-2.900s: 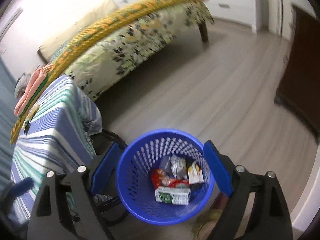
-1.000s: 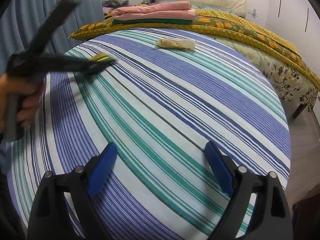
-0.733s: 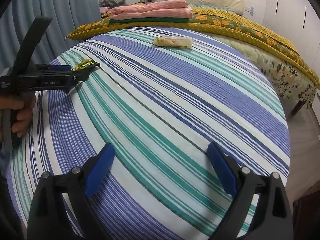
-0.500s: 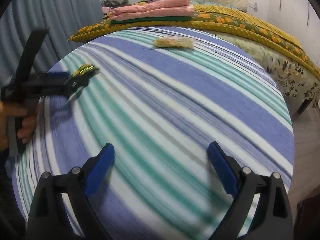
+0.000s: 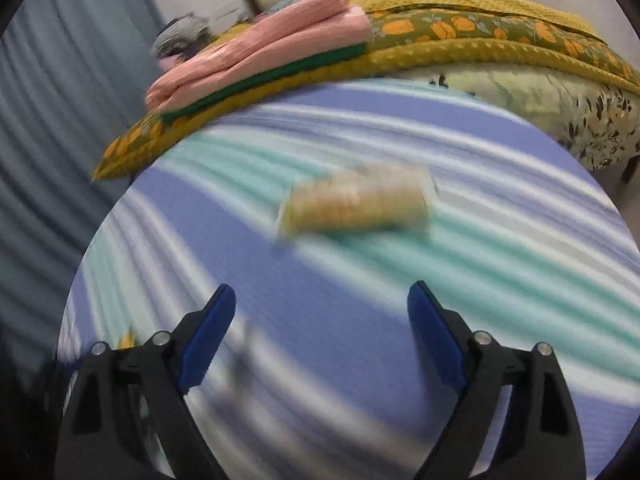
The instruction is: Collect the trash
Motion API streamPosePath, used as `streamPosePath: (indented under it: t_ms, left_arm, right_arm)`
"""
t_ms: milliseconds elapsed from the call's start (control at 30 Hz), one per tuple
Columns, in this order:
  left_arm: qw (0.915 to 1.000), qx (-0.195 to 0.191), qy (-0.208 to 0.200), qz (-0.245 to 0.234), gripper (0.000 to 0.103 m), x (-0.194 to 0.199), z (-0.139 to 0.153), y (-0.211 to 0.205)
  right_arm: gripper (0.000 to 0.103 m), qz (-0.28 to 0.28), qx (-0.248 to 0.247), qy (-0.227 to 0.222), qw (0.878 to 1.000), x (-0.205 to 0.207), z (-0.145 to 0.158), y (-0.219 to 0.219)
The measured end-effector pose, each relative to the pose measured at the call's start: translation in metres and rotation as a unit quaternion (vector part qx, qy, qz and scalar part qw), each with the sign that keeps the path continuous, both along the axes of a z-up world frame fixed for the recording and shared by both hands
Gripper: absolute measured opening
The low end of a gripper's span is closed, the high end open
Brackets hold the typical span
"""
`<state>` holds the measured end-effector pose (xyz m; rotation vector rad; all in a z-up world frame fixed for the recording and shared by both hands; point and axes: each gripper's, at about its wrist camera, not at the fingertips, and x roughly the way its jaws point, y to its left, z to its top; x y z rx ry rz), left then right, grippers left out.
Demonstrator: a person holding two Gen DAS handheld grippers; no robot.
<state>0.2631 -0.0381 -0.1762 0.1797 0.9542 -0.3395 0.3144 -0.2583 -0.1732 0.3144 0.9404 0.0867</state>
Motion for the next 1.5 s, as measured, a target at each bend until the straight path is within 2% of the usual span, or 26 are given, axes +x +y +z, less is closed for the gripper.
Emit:
streamPosePath:
  t_ms: [67,167,267,333,367,400,500,600,733,833,867,900,933,967,1000,1267,1500]
  left_arm:
    - [1.0000,0.000,0.000,0.000,0.098,0.000,0.000,0.000]
    - [1.0000,0.000,0.000,0.000,0.098,0.000,0.000,0.000]
    - [1.0000,0.000,0.000,0.000,0.098,0.000,0.000,0.000]
    - [1.0000,0.000,0.000,0.000,0.098,0.000,0.000,0.000]
    - [1.0000,0.000,0.000,0.000,0.098,0.000,0.000,0.000]
    - [1.0000,0.000,0.000,0.000,0.098,0.000,0.000,0.000]
    - [1.0000,0.000,0.000,0.000,0.098,0.000,0.000,0.000]
    - [1.0000,0.000,0.000,0.000,0.098,0.000,0.000,0.000]
    - [1.0000,0.000,0.000,0.000,0.098,0.000,0.000,0.000]
    - [1.0000,0.001,0.000,0.000,0.098,0.000,0.000,0.000]
    - [1.0000,0.001,0.000,0.000,0.098,0.000,0.000,0.000]
    - [1.0000,0.002,0.000,0.000,0.098,0.000,0.000,0.000]
    - [1.0000,0.002,-0.001,0.000,0.098,0.000,-0.001,0.000]
    - [1.0000,0.002,-0.001,0.000,0.098,0.000,-0.001,0.000]
    - [1.0000,0.002,-0.001,0.000,0.098,0.000,-0.001,0.000]
    - [1.0000,0.002,-0.001,0.000,0.098,0.000,-0.001,0.000]
    - [1.0000,0.002,-0.001,0.000,0.098,0.000,-0.001,0.000]
  right_arm:
    - [0.086,-0.039,0.005,-0.005,0.999,0.027,-0.001,-0.003]
    - [0.087,-0.068,0.004,-0.007,0.998,0.054,-0.002,-0.004]
    - [0.086,-0.063,-0.041,-0.004,0.997,0.072,-0.003,0.006]
    - [0.074,-0.049,-0.108,0.000,0.993,0.070,-0.006,0.018]
    - [0.062,-0.043,-0.120,-0.003,0.992,0.065,-0.005,0.018]
    - [0.043,-0.036,-0.115,-0.007,0.993,0.057,-0.005,0.016]
    - [0.028,-0.014,-0.111,-0.010,0.994,0.031,-0.005,0.009]
    - [0.028,0.032,-0.112,-0.016,0.993,-0.008,-0.005,0.011]
    - [0.028,0.088,-0.108,-0.022,0.990,-0.080,-0.005,0.012]
    - [0.028,0.102,-0.107,-0.022,0.989,-0.123,-0.004,0.011]
    - [0.028,0.102,-0.109,-0.023,0.989,-0.136,-0.004,0.011]
    - [0.036,0.097,-0.111,-0.024,0.989,-0.145,-0.005,0.009]
    - [0.045,0.092,-0.114,-0.024,0.989,-0.152,-0.006,0.009]
    - [0.068,0.085,-0.117,-0.021,0.989,-0.157,-0.008,0.009]
    - [0.075,0.084,-0.117,-0.018,0.989,-0.157,-0.009,0.010]
    - [0.089,0.055,-0.132,-0.003,0.990,-0.150,-0.014,0.017]
    - [0.090,0.054,-0.130,-0.002,0.990,-0.150,-0.015,0.013]
